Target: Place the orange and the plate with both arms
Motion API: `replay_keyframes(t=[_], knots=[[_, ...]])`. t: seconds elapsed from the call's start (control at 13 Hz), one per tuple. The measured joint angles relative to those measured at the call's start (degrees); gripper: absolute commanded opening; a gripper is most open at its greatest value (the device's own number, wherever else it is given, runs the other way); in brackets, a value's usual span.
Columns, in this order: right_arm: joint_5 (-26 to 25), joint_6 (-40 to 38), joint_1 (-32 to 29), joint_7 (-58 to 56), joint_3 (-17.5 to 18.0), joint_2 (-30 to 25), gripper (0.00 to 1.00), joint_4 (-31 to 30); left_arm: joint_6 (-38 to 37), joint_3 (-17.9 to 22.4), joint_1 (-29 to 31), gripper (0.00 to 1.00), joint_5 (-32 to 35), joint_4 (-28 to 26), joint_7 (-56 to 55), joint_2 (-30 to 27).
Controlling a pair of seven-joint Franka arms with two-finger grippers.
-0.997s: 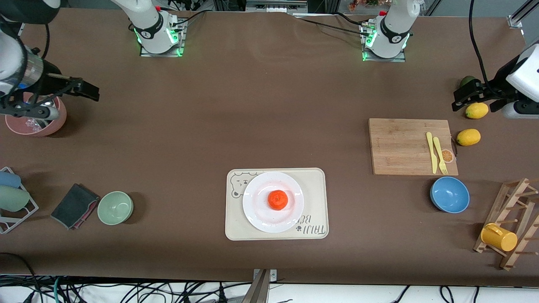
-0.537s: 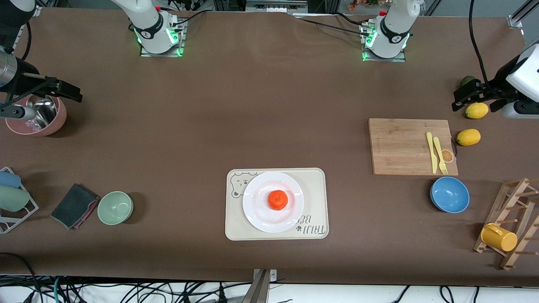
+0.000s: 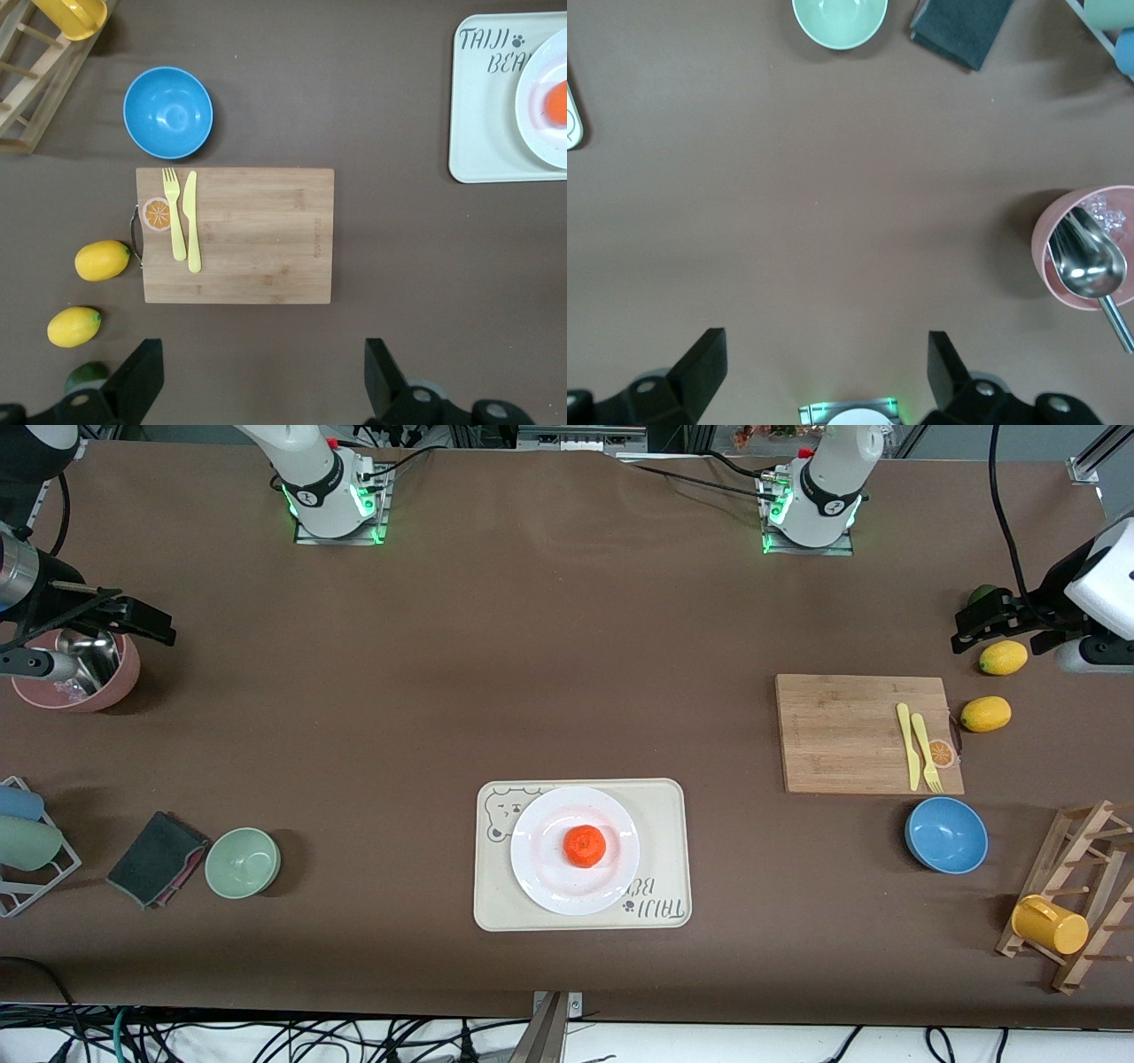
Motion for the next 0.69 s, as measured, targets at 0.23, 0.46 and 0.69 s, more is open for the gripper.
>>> replay_keyframes(t=[0.23, 0.46, 0.69], knots=[[0.0, 0.87, 0.01, 0.0, 0.0, 0.0, 1.0, -0.01, -0.76, 0.02, 0.0, 1.0, 0.0, -0.27, 0.0, -0.16], [0.02, 0.96, 0.06, 0.0, 0.12, 0.0, 1.0, -0.03, -0.86, 0.06, 0.0, 1.0, 0.0, -0.5, 0.0, -0.19], [0.02, 0.97, 0.11, 0.0, 0.19, 0.01, 1.0, -0.04, -0.87, 0.12, 0.0, 1.0, 0.0, -0.56, 0.0, -0.19]])
